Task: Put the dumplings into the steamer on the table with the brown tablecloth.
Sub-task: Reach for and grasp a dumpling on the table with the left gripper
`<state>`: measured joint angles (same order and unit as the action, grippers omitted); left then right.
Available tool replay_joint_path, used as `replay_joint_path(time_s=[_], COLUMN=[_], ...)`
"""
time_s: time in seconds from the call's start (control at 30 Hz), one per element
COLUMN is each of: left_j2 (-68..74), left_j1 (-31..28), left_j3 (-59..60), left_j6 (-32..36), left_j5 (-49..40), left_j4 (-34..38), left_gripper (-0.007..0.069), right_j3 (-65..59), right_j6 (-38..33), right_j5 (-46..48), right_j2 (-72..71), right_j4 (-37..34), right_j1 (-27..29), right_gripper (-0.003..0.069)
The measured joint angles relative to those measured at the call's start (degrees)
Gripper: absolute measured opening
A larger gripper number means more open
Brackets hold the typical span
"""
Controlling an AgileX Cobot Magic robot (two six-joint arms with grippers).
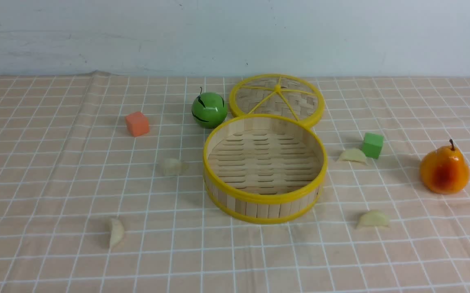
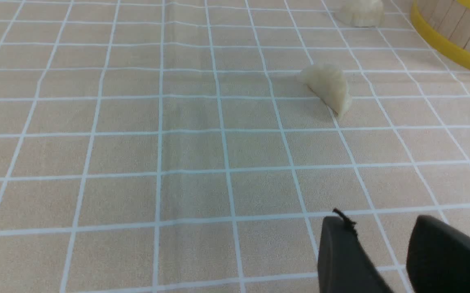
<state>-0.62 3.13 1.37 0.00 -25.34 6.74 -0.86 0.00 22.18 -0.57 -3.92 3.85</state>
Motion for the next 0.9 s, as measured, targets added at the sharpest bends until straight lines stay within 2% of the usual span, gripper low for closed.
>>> replay_joint_path(time_s=[0.53, 0.9], left_j2=[0.0, 0.0], left_j1=[0.0, 0.0], left_j3=[0.0, 0.0], left_j6=[0.0, 0.0], left_j5=[0.0, 0.4], left_j4=[-0.1, -3.3], left_gripper=[0.0238, 0.0238], right_j3=[0.0, 0.0], right_j6=[0.0, 0.0], right_j5=[0.0, 0.0], right_j2=[0.0, 0.0], right_j4=[0.0, 0.0], right_j1=[0.0, 0.0], right_gripper=[0.0240, 0.0240])
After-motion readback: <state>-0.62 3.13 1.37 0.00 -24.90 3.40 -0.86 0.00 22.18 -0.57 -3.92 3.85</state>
